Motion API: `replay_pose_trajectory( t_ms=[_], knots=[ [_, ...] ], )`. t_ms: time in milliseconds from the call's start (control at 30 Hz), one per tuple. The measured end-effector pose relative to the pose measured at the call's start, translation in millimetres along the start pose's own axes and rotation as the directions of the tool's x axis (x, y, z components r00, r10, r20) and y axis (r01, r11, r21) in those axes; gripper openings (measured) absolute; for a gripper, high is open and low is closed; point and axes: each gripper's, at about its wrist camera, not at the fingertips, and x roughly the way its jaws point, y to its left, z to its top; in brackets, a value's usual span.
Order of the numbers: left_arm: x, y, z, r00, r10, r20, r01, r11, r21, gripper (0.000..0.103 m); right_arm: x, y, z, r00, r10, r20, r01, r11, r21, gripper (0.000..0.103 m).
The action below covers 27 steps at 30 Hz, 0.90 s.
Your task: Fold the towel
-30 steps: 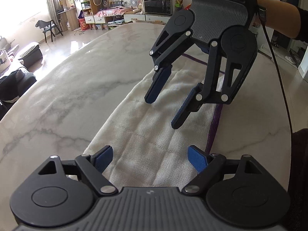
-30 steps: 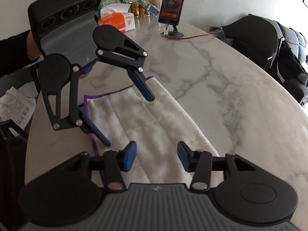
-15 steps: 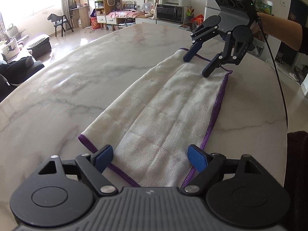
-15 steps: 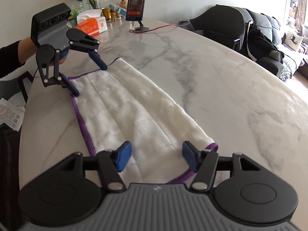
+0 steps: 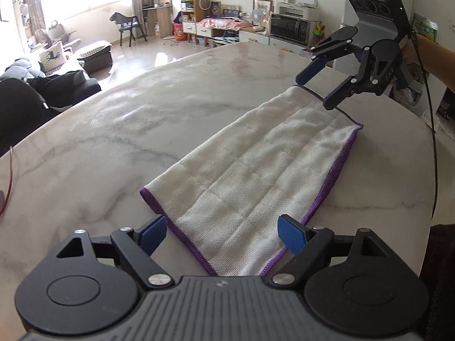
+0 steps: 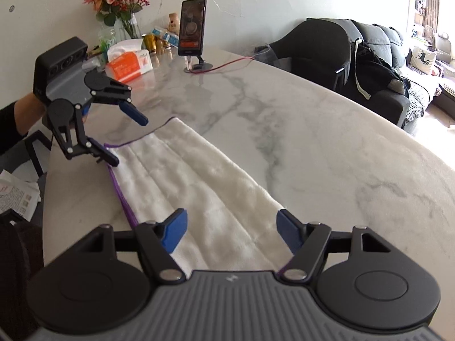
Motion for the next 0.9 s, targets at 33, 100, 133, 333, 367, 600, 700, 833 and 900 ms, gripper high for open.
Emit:
replay_pose_trajectory(
  t_ms=[33, 100, 133, 333, 367, 600, 700, 833, 900],
  knots=[
    [-2.9, -0.7, -0.4, 0.999, 0.032, -0.006, -0.032, 0.999, -0.027, 0.086, 5.0, 3.3, 9.1, 1.0, 0.004, -0.01, -0.004, 1.0, -0.008, 0.073],
    [-8.0, -3.3, -1.9, 0.996, 0.083, -0.03, -0.084, 0.995, -0.059, 0.086, 16.3, 9.5, 24.6, 0.999, -0.001, -0.041, 0.0, 1.0, -0.027, 0.073],
    [-9.6, -4.2, -1.8, 0.994, 0.103, -0.046, -0.106, 0.992, -0.072, 0.086, 23.1, 12.7, 32.5, 0.998, -0.007, -0.061, 0.004, 0.999, -0.039, 0.073],
    [-25.0, -1.4, -4.8, 0.982, 0.152, -0.112, -0.172, 0.966, -0.193, 0.086, 59.0, 23.9, 63.0, 0.989, -0.028, -0.144, 0.017, 0.997, -0.075, 0.073],
    [-29.1, 0.3, -6.9, 0.981, 0.156, -0.118, -0.178, 0.96, -0.217, 0.086, 64.9, 25.6, 67.4, 0.988, -0.024, -0.154, 0.011, 0.997, -0.081, 0.073],
    [-45.6, 12.8, -20.0, 0.987, 0.129, -0.097, -0.156, 0.912, -0.379, 0.086, 96.5, 46.4, 102.0, 0.977, 0.016, -0.212, -0.05, 0.987, -0.153, 0.068],
    [-47.7, 15.7, -19.5, 0.989, 0.118, -0.089, -0.146, 0.889, -0.434, 0.086, 107.2, 55.1, 116.7, 0.972, 0.04, -0.231, -0.082, 0.981, -0.174, 0.064],
    [-40.2, 15.3, -14.6, 0.989, 0.093, -0.115, -0.137, 0.869, -0.475, 0.076, 128.8, 67.1, 133.9, 0.959, 0.071, -0.275, -0.13, 0.971, -0.202, 0.057],
    [-36.5, 15.6, -14.4, 0.989, 0.085, -0.123, -0.135, 0.865, -0.484, 0.075, 140.4, 72.7, 140.2, 0.95, 0.081, -0.301, -0.151, 0.965, -0.217, 0.053]
  ],
)
